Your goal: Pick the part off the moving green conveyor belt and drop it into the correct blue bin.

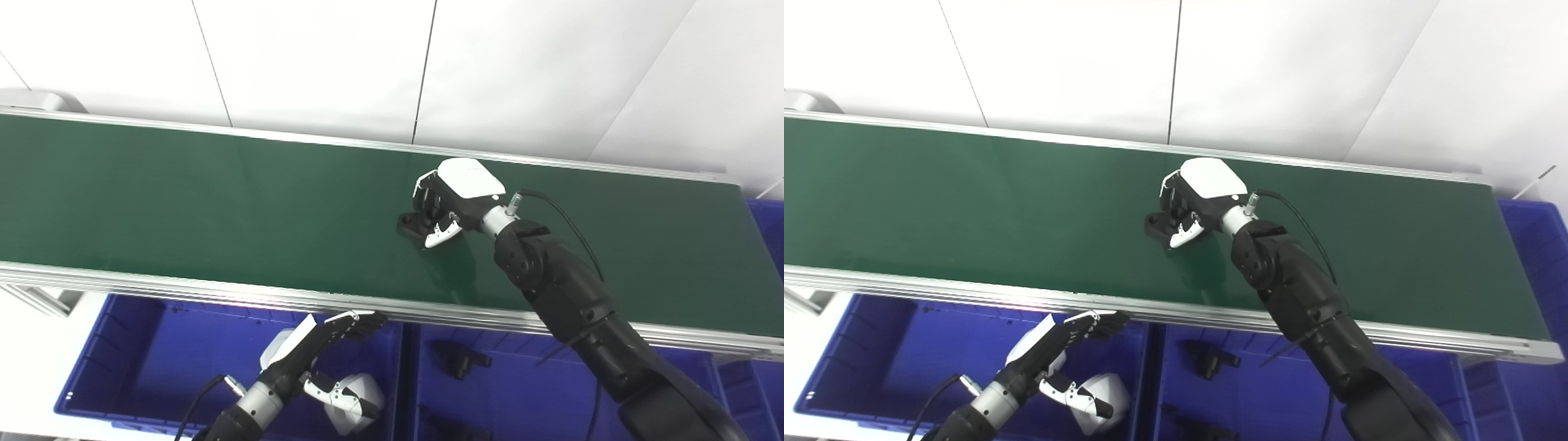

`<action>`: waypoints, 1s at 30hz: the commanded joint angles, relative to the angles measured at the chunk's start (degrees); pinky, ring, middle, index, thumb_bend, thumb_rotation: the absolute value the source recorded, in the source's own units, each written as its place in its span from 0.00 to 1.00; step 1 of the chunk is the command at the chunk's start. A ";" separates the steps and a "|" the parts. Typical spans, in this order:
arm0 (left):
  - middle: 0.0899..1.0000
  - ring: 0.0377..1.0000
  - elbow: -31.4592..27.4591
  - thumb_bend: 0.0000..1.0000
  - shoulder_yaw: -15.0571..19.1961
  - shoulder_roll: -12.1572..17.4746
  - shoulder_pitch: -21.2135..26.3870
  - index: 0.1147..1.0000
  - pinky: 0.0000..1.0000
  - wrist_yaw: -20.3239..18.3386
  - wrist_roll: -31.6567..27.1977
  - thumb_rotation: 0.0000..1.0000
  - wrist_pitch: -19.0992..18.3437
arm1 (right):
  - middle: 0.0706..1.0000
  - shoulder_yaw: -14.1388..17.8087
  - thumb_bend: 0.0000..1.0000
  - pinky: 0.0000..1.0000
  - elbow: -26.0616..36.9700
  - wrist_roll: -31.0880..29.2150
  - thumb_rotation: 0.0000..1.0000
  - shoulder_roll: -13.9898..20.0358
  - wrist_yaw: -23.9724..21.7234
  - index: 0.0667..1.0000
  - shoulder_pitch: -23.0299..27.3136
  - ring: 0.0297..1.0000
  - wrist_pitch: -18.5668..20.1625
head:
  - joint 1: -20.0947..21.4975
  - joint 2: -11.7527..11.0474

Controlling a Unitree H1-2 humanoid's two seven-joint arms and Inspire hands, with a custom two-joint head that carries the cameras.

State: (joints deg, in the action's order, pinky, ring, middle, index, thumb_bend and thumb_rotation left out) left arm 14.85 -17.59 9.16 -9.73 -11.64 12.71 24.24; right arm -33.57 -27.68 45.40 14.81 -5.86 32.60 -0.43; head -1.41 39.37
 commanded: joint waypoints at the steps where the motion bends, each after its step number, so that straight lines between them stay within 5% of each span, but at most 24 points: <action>1: 0.79 0.78 -1.66 0.90 0.27 0.02 0.78 0.76 0.76 0.08 -0.73 0.18 1.07 | 0.45 -1.43 0.51 0.28 0.75 2.00 0.00 0.75 0.32 0.50 -0.69 0.35 -2.18 | -0.13 0.09; 9: 0.79 0.79 -1.91 0.90 0.50 0.15 0.73 0.76 0.78 -0.06 -0.63 0.17 0.39 | 0.43 1.90 0.51 0.33 9.83 -0.98 0.00 2.93 1.78 0.51 -4.82 0.34 -3.05 | 0.01 0.19; 16: 0.78 0.78 -2.36 0.91 0.59 0.54 0.61 0.75 0.77 -0.15 -0.46 0.18 0.44 | 0.44 7.40 0.51 0.24 23.96 -3.04 0.00 3.98 1.37 0.48 -10.23 0.34 -1.25 | 0.15 0.65; 22: 0.78 0.79 -2.95 0.91 0.81 0.90 0.20 0.74 0.78 -0.89 -1.70 0.17 0.45 | 0.45 12.86 0.52 0.17 39.37 -6.06 0.00 4.36 -3.60 0.45 -17.07 0.39 1.70 | 0.43 1.37; 30: 0.78 0.79 -4.46 0.91 0.92 1.34 -0.53 0.74 0.77 -1.08 -1.75 0.17 -0.17 | 0.42 17.13 0.52 0.20 50.93 -8.44 0.00 3.80 -8.16 0.48 -26.02 0.43 3.29 | 0.45 2.45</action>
State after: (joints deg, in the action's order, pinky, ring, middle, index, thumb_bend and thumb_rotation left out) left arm 12.07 -17.00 10.12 -10.36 -12.31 12.06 23.71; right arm -17.42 20.27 38.13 18.81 -13.82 6.77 1.72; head -0.88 41.75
